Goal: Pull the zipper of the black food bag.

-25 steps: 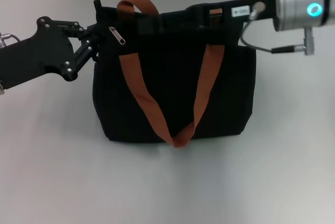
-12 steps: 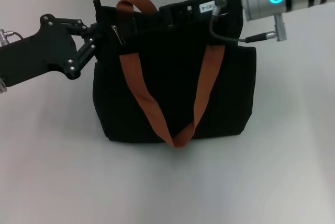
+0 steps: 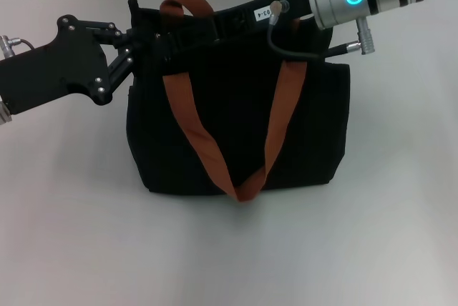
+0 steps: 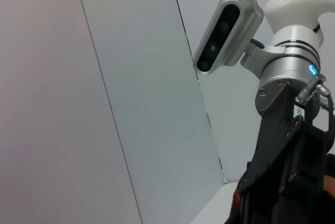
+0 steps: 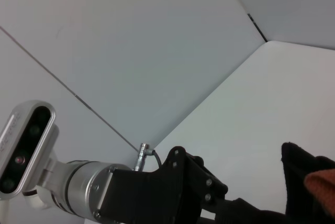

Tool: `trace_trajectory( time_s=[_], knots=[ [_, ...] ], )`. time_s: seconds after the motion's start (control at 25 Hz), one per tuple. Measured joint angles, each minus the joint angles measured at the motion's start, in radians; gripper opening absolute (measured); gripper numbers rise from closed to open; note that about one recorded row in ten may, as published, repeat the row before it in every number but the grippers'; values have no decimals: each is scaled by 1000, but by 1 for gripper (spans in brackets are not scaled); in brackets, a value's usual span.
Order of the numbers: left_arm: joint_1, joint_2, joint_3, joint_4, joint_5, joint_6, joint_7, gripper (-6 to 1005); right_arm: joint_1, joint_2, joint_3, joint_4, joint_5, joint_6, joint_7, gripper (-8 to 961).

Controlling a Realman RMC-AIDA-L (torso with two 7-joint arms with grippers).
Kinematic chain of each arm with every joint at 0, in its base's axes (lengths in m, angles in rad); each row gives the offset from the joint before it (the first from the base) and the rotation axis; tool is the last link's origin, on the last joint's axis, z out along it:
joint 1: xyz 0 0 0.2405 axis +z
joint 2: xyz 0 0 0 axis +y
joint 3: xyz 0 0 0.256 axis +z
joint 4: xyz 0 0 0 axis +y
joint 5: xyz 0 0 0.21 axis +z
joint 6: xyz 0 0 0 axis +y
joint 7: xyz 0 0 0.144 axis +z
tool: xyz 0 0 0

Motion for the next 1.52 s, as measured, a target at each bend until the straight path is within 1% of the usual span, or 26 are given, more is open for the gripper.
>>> trace_trajectory(
  time_s=[0.4,0.64,0.84,1.48,1.52],
  knots=[
    [-1,-1,0,0,0,0,0,69,15,10,-12,-1,0,7,2,433],
    [-6,-3,-1,0,-1,0,0,68,16,12,-17,-1,-1,17,2,389],
    [-12,-3,2,-1,-2,-6,-2,68,18,13,-17,-1,0,10,2,322],
    [-5,-3,-1,0,-2,-9,-3,69,17,9,-17,-5,-2,17,2,315],
    [-5,-3,-2,0,-2,-7,-3,68,17,9,-17,-6,-2,18,2,286]
  ],
)
